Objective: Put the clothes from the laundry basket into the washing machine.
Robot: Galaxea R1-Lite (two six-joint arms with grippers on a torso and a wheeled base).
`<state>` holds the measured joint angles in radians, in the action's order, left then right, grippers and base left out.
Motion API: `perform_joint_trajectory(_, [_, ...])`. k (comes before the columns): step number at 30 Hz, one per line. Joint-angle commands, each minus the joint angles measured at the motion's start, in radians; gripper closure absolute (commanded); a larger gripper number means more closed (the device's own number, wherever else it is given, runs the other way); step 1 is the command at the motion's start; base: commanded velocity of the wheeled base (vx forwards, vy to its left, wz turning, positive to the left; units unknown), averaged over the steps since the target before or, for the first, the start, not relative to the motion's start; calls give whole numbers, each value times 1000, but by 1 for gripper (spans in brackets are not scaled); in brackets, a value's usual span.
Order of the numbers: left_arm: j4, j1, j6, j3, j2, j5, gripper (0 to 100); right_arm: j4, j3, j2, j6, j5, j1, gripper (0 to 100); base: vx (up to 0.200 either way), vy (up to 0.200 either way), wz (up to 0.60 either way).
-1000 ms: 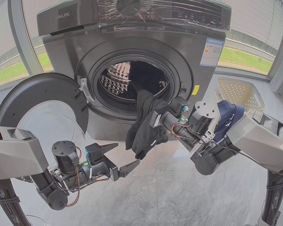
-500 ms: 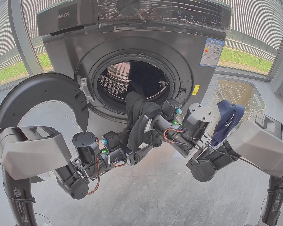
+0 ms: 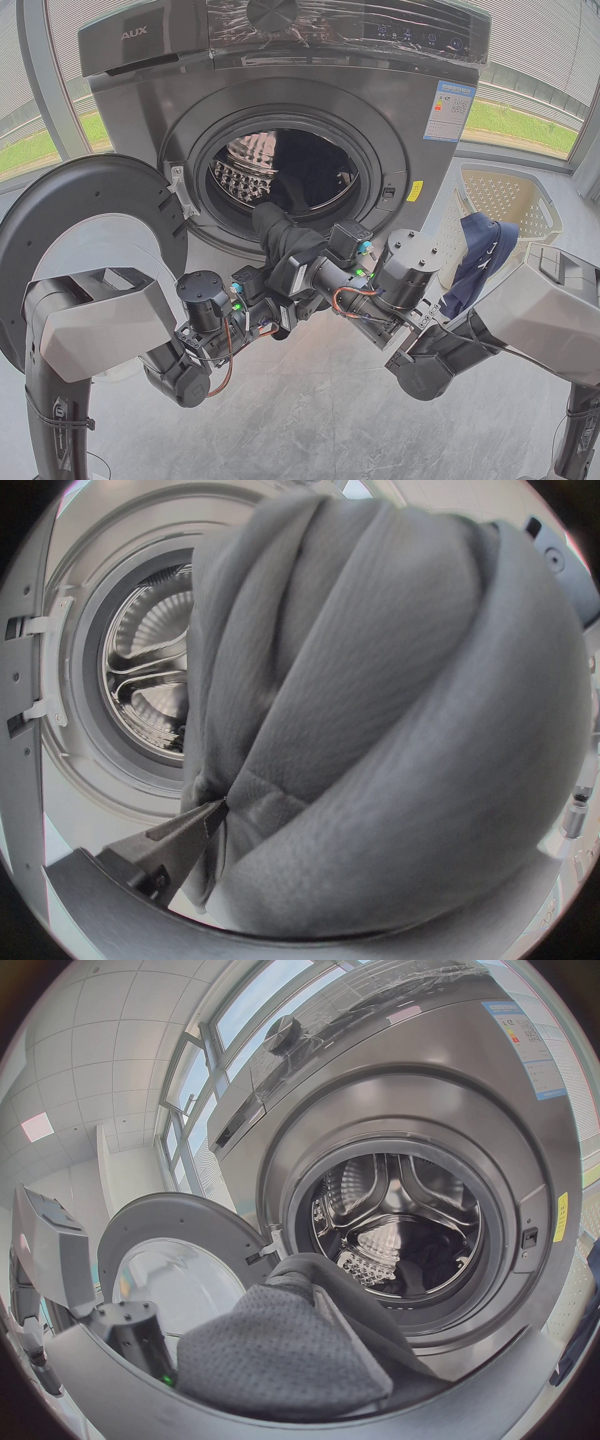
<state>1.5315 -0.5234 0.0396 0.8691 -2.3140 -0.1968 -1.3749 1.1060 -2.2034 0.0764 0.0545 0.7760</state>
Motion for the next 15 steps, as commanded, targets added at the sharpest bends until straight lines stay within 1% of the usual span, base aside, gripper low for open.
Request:
perform_joint_trajectory(1, [-8,8,0,36,-33,36,0,0,-3,8,3,2,13,100,0,0,0])
perform_joint_trajectory(4, [-8,14,0,48,-38,42,0,0,-5,10,5,4,14,100,0,0,0])
perform_joint_trajectory(5, [-8,19,0,48,-38,43,100,-1,-5,11,5,4,14,100,0,0,0])
perform_joint_trajectory(6, [-8,19,0,48,-38,43,100,-1,-5,11,5,4,14,100,0,0,0])
perform_joint_trajectory(8, [-7,23,2,57,-41,59,100,-1,-6,13,10,4,14,100,0,0,0])
perform_joint_trajectory(10, [-5,28,10,77,-42,63,100,-1,-20,22,11,4,9,100,0,0,0])
perform_joint_trajectory(12, [-2,39,22,90,-38,76,100,-4,-37,33,13,4,-1,100,0,0,0])
perform_joint_trajectory(13, [1,43,25,94,-34,88,100,-4,-46,39,13,5,-6,100,0,0,0])
perform_joint_trajectory(15, [6,49,25,93,-28,94,100,-4,-64,57,19,5,-27,100,0,0,0])
